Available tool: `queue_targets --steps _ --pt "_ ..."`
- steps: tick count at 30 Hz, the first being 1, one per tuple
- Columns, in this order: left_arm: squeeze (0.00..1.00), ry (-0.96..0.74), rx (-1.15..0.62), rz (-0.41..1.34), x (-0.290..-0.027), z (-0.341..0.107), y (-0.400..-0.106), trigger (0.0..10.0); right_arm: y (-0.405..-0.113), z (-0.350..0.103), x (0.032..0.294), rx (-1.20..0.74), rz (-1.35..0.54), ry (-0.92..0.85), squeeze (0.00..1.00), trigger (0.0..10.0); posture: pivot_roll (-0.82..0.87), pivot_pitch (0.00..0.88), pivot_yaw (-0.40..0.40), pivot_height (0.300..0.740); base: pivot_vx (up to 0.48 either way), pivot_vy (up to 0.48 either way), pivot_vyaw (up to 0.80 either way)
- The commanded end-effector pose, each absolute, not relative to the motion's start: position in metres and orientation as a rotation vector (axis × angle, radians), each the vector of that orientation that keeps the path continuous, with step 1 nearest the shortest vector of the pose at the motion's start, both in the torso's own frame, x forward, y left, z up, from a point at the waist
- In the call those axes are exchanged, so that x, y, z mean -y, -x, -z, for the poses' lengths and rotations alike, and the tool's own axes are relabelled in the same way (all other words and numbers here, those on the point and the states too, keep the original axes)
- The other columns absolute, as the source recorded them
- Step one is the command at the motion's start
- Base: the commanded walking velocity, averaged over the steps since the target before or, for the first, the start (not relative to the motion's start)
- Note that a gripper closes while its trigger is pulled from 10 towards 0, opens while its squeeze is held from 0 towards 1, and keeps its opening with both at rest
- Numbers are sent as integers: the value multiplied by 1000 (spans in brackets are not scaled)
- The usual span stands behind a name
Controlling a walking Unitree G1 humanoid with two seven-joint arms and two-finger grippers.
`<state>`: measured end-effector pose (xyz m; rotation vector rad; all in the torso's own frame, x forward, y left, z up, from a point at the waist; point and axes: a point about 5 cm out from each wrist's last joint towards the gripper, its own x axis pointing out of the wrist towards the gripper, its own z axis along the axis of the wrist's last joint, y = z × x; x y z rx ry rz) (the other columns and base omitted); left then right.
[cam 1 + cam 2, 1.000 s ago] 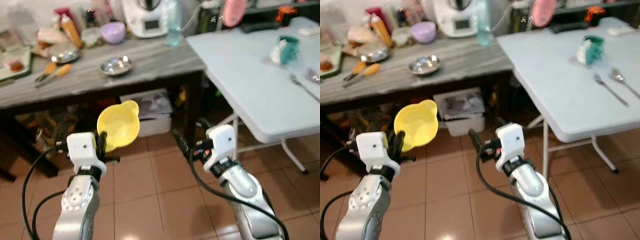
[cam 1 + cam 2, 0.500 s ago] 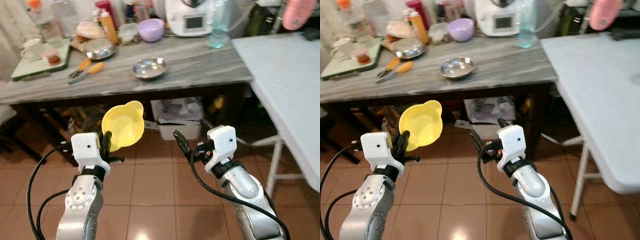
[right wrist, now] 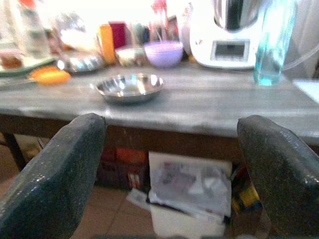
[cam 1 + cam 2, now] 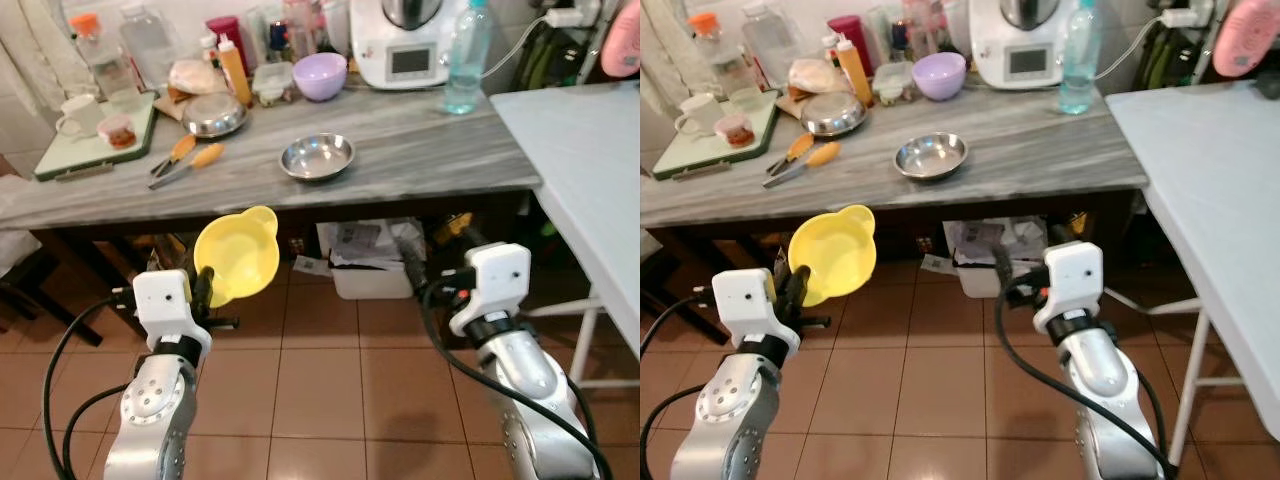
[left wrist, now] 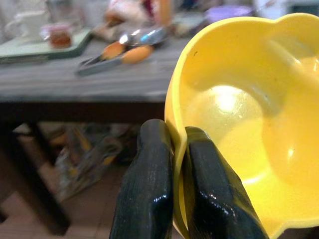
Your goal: Setting the table
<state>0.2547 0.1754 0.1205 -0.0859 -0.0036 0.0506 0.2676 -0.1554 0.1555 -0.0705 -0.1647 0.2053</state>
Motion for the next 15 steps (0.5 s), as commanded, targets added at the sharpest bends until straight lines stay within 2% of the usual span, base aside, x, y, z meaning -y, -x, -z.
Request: queue_targets --steps 1,13,15 --pt "0 71 9 -73 -182 -121 -253 10000 -265 -158 160 168 -181 74 0 10000 -216 109 150 740 240 0 0" --pt "0 68 26 -33 -178 -122 -254 10000 -266 -162 159 178 -168 84 0 10000 -225 111 156 740 20 0 0" --pt "0 73 30 -26 -177 -123 -254 10000 -267 -162 157 179 -177 81 0 10000 -229 110 149 740 247 0 0"
